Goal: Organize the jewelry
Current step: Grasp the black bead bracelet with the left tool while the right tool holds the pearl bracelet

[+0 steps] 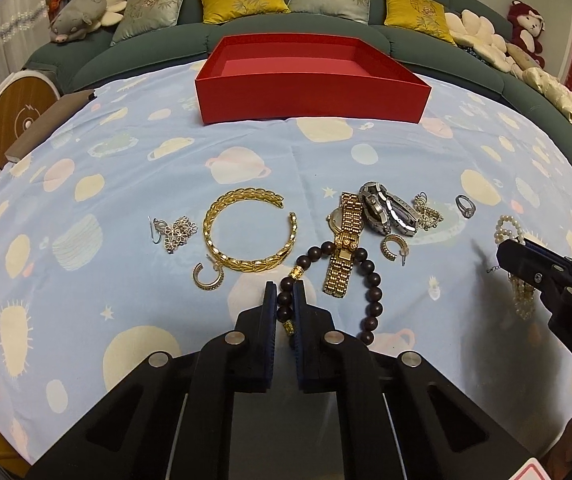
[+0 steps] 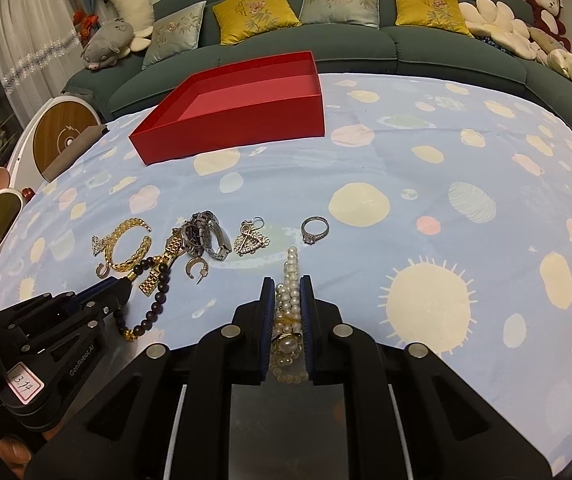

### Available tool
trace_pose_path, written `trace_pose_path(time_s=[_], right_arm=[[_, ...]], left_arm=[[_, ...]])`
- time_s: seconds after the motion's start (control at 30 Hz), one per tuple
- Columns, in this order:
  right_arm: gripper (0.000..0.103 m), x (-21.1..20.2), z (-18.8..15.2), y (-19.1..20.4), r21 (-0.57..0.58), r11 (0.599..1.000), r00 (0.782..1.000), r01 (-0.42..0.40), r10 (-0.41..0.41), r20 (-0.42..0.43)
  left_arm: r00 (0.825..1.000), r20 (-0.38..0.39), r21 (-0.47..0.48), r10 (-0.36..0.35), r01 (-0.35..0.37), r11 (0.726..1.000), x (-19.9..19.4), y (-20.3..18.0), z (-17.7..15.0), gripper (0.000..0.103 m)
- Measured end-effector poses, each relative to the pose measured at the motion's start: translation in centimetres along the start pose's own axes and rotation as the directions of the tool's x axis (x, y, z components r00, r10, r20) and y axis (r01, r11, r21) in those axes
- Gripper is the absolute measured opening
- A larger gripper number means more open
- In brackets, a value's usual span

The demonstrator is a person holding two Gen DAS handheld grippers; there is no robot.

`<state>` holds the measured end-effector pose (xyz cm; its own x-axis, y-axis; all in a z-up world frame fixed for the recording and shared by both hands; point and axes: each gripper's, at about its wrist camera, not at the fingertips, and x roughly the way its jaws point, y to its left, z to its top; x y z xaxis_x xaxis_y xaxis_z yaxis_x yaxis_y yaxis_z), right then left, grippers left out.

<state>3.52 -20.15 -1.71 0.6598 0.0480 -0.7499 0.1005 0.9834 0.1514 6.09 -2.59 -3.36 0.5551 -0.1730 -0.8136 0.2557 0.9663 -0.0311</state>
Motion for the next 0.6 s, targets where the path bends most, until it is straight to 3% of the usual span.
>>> trace_pose_path(time_s=[0.6], right_arm=[[0.012, -3.0, 1.5, 2.2, -0.004, 0.996, 0.994, -0.091, 0.091, 0.06]], left_arm=[[0.992, 0.104, -0.035, -0.075, 0.079, 0.996, -5.5, 1.2, 2.3, 0.005]])
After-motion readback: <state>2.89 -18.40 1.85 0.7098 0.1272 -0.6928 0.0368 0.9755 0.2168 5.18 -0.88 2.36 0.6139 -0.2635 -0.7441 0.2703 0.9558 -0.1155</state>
